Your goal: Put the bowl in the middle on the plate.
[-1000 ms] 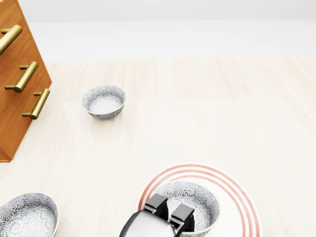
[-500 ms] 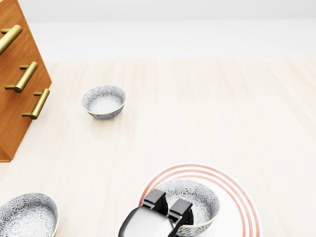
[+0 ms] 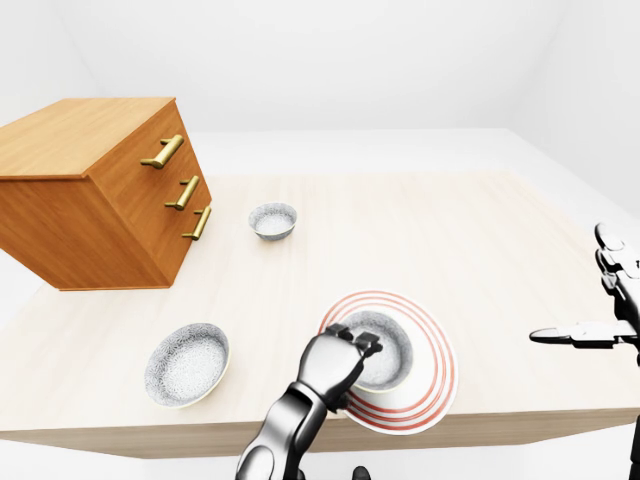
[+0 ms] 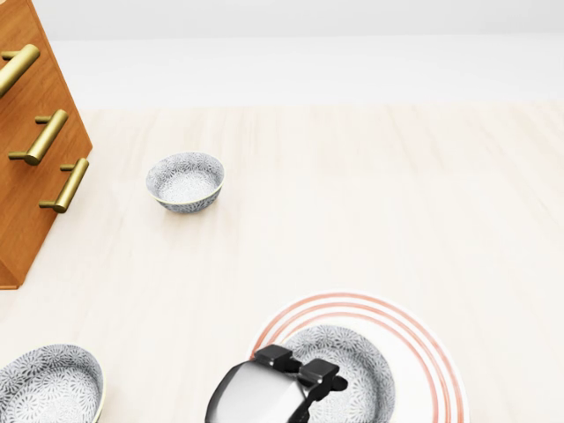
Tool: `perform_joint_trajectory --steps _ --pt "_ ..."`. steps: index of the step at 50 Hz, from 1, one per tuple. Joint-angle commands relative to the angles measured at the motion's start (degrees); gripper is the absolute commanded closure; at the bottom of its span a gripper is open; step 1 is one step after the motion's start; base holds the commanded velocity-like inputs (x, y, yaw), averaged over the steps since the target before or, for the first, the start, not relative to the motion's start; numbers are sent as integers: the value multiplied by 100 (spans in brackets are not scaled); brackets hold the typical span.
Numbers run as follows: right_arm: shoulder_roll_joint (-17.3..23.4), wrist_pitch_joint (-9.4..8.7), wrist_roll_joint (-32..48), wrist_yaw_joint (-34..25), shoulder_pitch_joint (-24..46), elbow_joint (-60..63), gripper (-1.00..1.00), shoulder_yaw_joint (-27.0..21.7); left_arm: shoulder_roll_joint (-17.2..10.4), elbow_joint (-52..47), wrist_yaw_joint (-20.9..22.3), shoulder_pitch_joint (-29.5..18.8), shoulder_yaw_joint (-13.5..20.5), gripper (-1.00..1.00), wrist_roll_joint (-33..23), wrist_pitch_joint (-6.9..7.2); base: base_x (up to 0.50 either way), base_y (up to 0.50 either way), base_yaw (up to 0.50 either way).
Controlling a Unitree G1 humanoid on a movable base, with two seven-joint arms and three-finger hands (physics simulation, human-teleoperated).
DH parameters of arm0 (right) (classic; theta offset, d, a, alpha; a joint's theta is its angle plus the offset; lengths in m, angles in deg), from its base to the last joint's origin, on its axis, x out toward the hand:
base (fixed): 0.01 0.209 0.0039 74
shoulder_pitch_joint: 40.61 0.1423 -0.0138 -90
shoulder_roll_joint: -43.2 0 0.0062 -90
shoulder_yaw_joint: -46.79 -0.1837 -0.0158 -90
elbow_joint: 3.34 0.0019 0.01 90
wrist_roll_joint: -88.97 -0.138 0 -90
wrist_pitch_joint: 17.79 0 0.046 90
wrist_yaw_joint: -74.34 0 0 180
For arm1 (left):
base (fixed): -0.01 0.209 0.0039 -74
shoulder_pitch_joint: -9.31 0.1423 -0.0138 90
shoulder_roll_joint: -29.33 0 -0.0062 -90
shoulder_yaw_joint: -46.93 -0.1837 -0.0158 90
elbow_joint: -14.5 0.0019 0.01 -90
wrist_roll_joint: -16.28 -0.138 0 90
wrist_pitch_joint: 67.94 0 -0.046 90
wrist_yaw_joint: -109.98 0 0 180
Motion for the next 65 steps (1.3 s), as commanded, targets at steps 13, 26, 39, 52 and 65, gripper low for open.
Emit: perform_joint_trajectory --steps 13,26,39,52,65 --pt "28 0 -33 54 3 -28 -100 -8 49 -144 251 -69 148 -31 115 0 0 0 0" --pt "49 0 5 55 41 -89 -100 2 73 -397 515 -12 252 -35 475 0 0 0 0" --pt "57 0 16 44 30 -36 -100 15 -114 -893 796 241 182 -36 786 0 0 0 0" --pt "47 0 41 91 14 -136 -100 47 -354 -2130 1429 615 422 -42 1467 0 0 0 0" --pt "34 0 62 64 0 -182 -100 36 -432 -4037 2072 1000 896 -100 2599 0 0 0 0"
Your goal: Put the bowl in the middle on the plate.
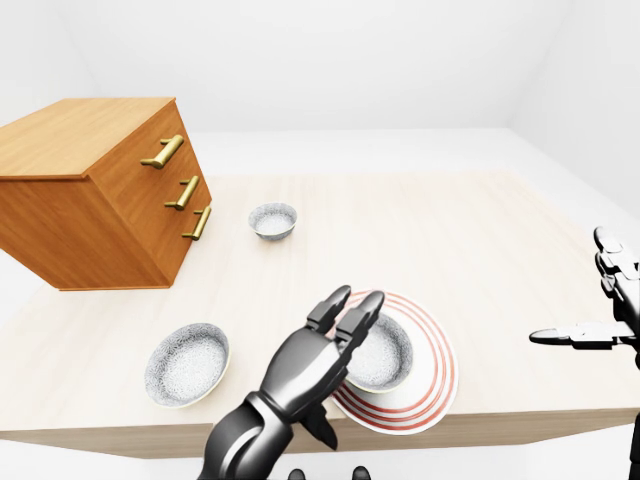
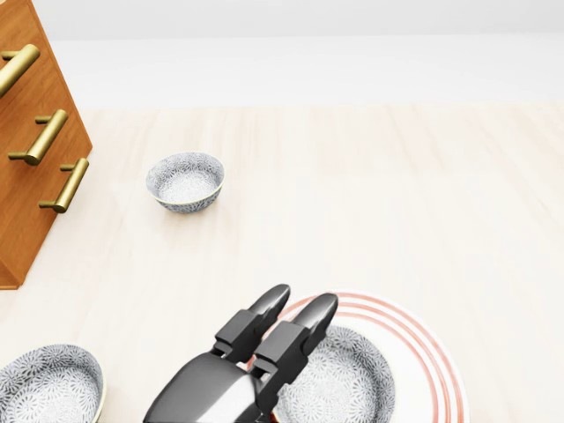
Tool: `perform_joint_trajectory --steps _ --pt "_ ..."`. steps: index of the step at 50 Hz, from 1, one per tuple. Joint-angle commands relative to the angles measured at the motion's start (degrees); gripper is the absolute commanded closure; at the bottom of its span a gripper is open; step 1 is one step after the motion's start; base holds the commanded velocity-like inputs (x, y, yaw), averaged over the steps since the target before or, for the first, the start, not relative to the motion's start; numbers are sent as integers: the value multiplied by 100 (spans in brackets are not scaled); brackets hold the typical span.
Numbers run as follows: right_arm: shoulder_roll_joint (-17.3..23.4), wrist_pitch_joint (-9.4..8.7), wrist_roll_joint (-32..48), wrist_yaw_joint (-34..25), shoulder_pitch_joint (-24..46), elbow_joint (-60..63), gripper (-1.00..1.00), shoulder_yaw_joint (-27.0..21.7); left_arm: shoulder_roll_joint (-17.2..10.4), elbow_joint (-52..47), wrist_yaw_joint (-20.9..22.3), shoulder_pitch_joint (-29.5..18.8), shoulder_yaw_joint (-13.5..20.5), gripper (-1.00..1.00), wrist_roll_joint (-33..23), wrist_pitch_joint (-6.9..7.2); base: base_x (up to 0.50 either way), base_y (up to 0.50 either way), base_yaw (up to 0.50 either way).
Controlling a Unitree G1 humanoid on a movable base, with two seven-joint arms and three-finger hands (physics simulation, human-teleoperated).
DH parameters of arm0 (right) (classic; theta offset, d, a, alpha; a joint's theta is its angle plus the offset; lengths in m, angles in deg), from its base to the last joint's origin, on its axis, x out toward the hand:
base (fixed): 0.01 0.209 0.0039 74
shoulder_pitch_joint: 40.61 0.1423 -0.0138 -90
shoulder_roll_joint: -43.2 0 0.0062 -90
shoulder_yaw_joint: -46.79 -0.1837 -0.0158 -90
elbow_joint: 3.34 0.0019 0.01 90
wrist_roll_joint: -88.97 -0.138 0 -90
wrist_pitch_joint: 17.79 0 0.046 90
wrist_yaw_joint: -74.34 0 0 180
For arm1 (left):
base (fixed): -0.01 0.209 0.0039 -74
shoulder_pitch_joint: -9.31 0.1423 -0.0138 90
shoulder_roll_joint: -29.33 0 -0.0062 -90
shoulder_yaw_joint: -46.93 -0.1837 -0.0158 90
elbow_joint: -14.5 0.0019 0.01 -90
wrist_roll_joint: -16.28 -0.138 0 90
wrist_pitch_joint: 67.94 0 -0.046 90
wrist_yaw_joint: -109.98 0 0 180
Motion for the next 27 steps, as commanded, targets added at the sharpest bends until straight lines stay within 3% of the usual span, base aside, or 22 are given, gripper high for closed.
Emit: perform_joint_trajectory --steps 1,4,5,8,10,12,13,14,15,17,18,20,22,27 --pt "0 0 4 -25 -22 11 -100 -21 -49 -1585 689 211 517 -100 910 54 0 0 0" --pt "-12 0 10 -53 -35 77 -100 -38 63 -1988 1012 122 780 -100 1220 497 0 0 0" --pt "-14 0 13 -56 -34 78 -100 -41 66 -2002 1022 118 791 -100 1232 510 0 0 0" --pt "-11 0 24 -40 -12 55 -100 -21 181 -2230 1184 87 974 -100 1364 892 0 0 0" --pt "-12 0 14 -44 -23 61 -100 -34 273 -2228 1129 -94 1251 -100 1508 1000 0 0 0" --pt "-8 0 5 -86 -35 126 -100 -67 391 -2294 1144 -251 1382 -100 1667 1000 0 0 0" --pt "-19 0 19 -59 -21 80 -100 -46 457 -2320 1095 -467 1643 -100 1741 1000 0 0 0" --pt "-19 0 19 -57 -20 76 -100 -44 443 -2326 1083 -487 1654 -100 1751 1000 0 0 0" --pt "-22 0 31 -44 -14 53 -100 -21 583 -2337 1122 -863 1993 -100 1822 1000 0 0 0" --pt "-19 0 28 -40 -12 55 -100 -19 679 -2340 1191 -1031 2132 -100 1899 1000 0 0 0" --pt "-12 0 28 -30 -4 31 -100 -18 899 -2340 1251 -1599 2514 -100 1951 1000 0 0 0" --pt "-7 0 21 -25 2 32 -100 -10 940 -2340 1251 -2011 2783 -100 2023 1000 0 0 0" --pt "-7 0 21 -23 -2 20 -100 -5 618 -2272 724 -2360 3008 -100 2265 1000 0 0 0" --pt "-12 0 13 -41 -11 74 -100 -21 514 -1982 -500 -2901 3536 -100 3627 1000 0 0 0"
